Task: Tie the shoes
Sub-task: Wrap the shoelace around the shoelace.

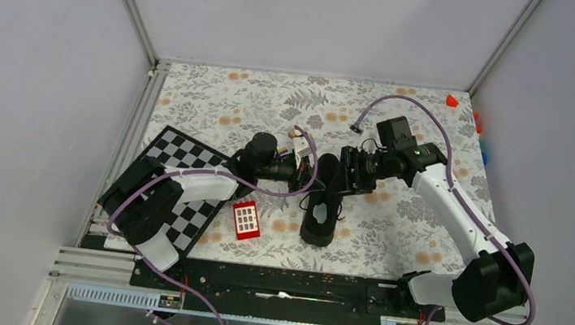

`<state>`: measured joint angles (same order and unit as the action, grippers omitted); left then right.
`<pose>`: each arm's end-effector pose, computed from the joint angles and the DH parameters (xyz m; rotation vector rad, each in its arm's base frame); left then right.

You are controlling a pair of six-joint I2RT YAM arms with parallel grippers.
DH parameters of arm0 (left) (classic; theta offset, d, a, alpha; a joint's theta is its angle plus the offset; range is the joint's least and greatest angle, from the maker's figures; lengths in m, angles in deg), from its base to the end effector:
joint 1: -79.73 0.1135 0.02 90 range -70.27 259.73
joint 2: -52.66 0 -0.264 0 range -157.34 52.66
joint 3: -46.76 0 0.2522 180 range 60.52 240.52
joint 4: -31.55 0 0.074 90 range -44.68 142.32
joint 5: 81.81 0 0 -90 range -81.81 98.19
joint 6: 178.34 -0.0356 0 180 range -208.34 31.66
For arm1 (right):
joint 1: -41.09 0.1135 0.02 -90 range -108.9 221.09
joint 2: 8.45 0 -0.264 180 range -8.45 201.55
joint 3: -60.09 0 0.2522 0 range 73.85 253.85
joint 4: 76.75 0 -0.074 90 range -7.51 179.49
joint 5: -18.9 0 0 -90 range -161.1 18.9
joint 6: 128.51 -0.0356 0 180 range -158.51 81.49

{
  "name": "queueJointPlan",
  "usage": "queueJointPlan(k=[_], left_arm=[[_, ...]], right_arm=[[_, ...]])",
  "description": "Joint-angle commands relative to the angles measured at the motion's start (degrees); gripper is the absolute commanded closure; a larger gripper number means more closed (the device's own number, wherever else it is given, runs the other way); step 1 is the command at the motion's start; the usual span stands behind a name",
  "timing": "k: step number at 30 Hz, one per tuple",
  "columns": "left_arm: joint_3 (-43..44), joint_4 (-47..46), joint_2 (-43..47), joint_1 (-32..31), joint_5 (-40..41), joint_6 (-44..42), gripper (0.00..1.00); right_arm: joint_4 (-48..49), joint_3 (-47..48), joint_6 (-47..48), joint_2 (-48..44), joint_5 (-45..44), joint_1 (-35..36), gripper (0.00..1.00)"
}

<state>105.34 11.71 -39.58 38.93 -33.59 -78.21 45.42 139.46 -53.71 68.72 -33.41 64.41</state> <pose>0.2403 -0.2387 0.2135 1.0287 1.6470 -1.2680 0.2403 0.1273 0.2963 -0.4543 2.5543 1.0945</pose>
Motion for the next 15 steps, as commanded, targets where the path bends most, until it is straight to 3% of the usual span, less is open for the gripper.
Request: queueJointPlan(k=[1,7,11,13,15], left_arm=[[0.01,-2.61,1.98,0.34,0.64,-0.65,1.00],[0.01,-2.54,2.16,0.29,1.16,-0.55,1.00],[-0.16,-2.81,2.38,0.28,1.76,-0.66,1.00],[-0.10,-3.02,2.30,0.28,1.88,-0.57,1.00],[-0.08,-3.12,2.17,0.30,1.71,-0.47,1.00]], right_arm=[[2.70,2.44,-0.26,-2.32,0.06,-0.87,0.44],[4.47,2.41,-1.01,-0.56,0.55,-0.99,0.46],[5.14,1.18,-1.01,0.35,2.68,-0.99,0.86],[5.14,0.19,-0.77,0.43,3.31,-1.00,0.94],[5.29,-1.04,-0.53,0.49,3.44,-0.99,0.95]])
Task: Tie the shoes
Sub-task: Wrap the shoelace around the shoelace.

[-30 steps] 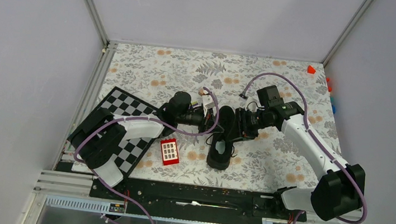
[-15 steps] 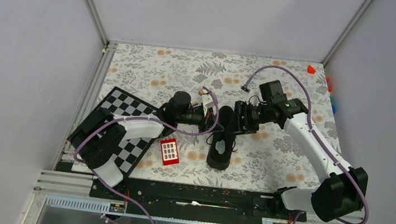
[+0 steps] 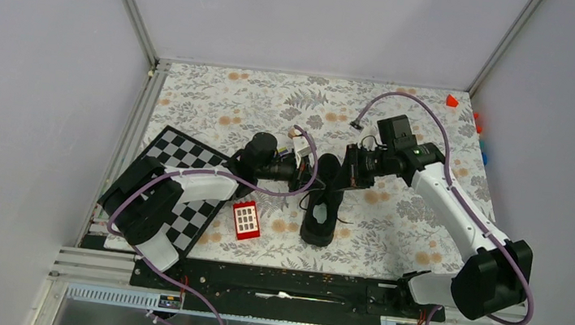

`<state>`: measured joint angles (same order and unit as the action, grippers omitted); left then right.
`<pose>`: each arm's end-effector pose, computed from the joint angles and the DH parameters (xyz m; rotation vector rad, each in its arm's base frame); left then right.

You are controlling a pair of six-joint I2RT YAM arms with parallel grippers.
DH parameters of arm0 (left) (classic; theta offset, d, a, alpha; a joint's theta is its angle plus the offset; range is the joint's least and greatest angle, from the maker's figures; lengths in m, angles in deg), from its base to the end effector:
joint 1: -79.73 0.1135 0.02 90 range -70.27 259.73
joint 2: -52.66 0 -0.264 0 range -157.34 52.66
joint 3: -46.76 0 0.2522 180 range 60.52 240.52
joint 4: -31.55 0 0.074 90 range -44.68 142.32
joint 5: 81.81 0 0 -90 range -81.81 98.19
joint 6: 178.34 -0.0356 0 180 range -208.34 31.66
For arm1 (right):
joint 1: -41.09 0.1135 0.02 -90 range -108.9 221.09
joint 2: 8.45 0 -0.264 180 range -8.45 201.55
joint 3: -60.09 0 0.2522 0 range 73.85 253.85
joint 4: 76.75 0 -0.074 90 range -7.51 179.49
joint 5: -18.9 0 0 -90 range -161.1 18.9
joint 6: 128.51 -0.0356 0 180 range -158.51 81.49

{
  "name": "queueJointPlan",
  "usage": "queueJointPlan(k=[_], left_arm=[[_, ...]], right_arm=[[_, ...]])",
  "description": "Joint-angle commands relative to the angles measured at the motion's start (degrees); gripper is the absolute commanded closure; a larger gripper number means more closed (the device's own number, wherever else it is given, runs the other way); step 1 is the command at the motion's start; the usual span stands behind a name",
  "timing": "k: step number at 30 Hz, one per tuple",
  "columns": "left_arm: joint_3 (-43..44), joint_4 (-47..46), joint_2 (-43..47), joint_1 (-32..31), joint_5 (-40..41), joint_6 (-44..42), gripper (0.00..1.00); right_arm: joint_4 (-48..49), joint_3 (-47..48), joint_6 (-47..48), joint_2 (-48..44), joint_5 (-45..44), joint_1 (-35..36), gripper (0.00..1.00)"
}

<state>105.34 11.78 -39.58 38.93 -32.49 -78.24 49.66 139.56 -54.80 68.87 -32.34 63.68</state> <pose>0.2409 -0.2386 0.2133 1.0151 1.6544 -1.2510 0.2477 0.1272 0.3010 -0.4451 2.4825 1.1218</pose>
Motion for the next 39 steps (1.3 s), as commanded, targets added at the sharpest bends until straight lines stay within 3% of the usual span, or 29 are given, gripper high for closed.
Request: queueJointPlan(k=[1,3,39], left_arm=[[-0.08,-3.21,2.10,0.29,0.61,-0.44,1.00],[-0.21,-3.20,2.12,0.39,0.61,-0.44,1.00],[-0.61,-4.19,4.12,0.90,-3.08,0.20,1.00]], right_arm=[[1.03,-1.60,0.68,0.44,2.33,-0.26,0.96],[1.07,-2.21,1.00,0.57,2.40,-0.26,1.00],[8.80,-5.54,-0.93,7.25,-3.41,-0.26,1.00]])
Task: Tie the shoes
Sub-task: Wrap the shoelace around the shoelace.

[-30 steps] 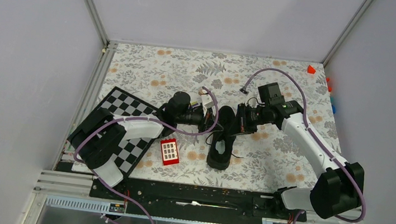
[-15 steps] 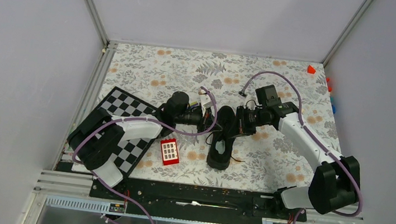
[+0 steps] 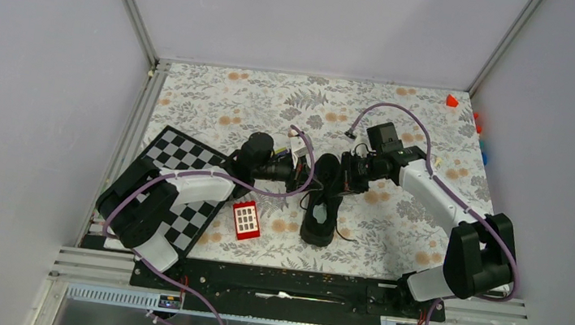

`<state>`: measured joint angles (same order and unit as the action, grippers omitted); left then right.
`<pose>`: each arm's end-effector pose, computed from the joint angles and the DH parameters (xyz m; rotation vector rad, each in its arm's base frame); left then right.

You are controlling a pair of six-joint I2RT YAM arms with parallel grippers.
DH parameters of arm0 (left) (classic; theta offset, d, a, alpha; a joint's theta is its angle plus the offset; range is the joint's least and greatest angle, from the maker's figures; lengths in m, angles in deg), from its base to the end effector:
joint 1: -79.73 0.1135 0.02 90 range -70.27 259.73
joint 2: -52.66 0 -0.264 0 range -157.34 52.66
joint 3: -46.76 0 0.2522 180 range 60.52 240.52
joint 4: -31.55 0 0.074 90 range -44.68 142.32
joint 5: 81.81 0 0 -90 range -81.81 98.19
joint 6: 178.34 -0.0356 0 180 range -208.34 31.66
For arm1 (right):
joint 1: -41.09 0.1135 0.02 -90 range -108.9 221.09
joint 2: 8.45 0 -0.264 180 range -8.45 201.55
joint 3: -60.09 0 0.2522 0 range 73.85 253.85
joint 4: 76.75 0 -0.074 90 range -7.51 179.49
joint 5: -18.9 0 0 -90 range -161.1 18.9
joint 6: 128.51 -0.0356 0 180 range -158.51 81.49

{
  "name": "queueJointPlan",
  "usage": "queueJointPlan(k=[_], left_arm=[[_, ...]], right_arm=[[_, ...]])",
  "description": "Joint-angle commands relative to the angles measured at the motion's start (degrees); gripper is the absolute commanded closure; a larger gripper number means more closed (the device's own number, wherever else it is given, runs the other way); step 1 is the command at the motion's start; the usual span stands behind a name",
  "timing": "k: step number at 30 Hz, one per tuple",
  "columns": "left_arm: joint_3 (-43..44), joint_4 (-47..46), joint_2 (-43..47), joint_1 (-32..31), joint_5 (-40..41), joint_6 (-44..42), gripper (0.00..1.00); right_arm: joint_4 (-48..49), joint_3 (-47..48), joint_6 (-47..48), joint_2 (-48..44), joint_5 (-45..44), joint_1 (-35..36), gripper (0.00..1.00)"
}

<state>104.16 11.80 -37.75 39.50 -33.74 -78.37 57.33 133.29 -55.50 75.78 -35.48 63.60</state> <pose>0.2375 -0.2321 0.2171 1.0230 1.6367 -1.2612 0.2666 0.1329 0.2416 -0.3747 2.5988 1.0524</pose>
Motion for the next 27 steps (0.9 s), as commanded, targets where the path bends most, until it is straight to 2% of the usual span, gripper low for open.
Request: queueJointPlan(k=[1,27], left_arm=[[0.65,-4.31,2.21,0.34,-1.84,0.45,1.00],[0.84,-5.48,1.32,0.37,-3.24,2.06,1.00]], right_arm=[[1.08,0.50,-0.22,0.16,0.11,-0.18,1.00],[5.60,1.38,-1.92,-0.46,4.18,-0.18,1.00]])
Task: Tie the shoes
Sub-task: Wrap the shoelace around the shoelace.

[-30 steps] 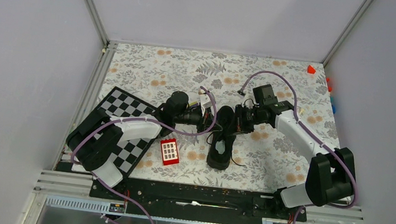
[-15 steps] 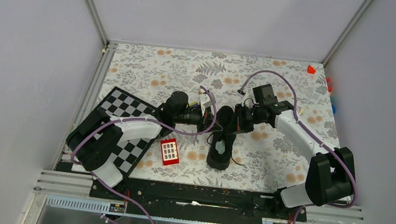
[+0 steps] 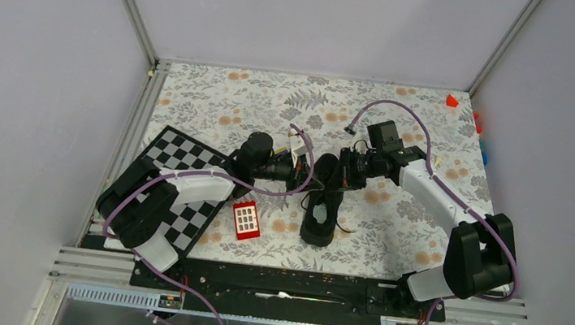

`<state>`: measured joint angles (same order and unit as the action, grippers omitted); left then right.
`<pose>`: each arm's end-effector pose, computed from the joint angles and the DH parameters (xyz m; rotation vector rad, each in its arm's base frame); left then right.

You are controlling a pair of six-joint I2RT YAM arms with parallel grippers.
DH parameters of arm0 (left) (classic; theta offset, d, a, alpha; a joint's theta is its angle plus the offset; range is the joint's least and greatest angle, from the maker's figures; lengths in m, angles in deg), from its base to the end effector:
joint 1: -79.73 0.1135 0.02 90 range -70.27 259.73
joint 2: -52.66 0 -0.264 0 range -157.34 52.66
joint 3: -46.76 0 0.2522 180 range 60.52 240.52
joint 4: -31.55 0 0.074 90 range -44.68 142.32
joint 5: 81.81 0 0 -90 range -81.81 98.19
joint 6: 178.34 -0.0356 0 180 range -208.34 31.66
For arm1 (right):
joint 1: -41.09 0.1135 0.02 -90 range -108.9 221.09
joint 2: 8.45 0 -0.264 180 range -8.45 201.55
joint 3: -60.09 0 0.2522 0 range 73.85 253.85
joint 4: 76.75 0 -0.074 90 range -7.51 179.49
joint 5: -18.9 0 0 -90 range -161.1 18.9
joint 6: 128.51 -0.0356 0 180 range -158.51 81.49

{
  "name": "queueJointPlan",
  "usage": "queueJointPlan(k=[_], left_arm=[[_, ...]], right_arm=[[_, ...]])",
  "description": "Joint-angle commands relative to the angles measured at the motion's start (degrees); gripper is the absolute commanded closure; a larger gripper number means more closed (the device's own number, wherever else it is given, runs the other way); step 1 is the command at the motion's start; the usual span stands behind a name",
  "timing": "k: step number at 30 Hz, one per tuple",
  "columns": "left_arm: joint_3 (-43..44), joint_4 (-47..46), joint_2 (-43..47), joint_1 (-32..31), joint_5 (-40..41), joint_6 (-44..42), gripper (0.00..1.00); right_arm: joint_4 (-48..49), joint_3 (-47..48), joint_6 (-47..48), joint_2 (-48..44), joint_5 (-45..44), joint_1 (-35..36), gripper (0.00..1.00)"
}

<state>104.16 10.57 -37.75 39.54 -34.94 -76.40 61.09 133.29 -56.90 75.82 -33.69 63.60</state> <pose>0.2373 -0.2323 0.2193 1.0136 1.6307 -1.2996 0.2711 0.1357 0.2458 -0.3783 2.5369 1.1046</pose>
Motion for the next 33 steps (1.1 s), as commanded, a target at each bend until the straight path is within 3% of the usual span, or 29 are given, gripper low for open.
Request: queueJointPlan(k=[1,18,33], left_arm=[[0.91,-4.22,1.30,0.35,-2.12,0.03,1.00],[0.75,-2.90,1.30,0.29,-2.39,-1.18,1.00],[1.08,-1.37,1.08,0.19,-2.67,-1.70,1.00]], right_arm=[[1.91,1.31,-0.57,-0.30,2.40,-0.18,1.00],[3.68,1.78,-0.79,3.45,2.70,-0.05,1.00],[23.58,-8.42,-11.07,-3.67,-6.46,1.49,1.00]])
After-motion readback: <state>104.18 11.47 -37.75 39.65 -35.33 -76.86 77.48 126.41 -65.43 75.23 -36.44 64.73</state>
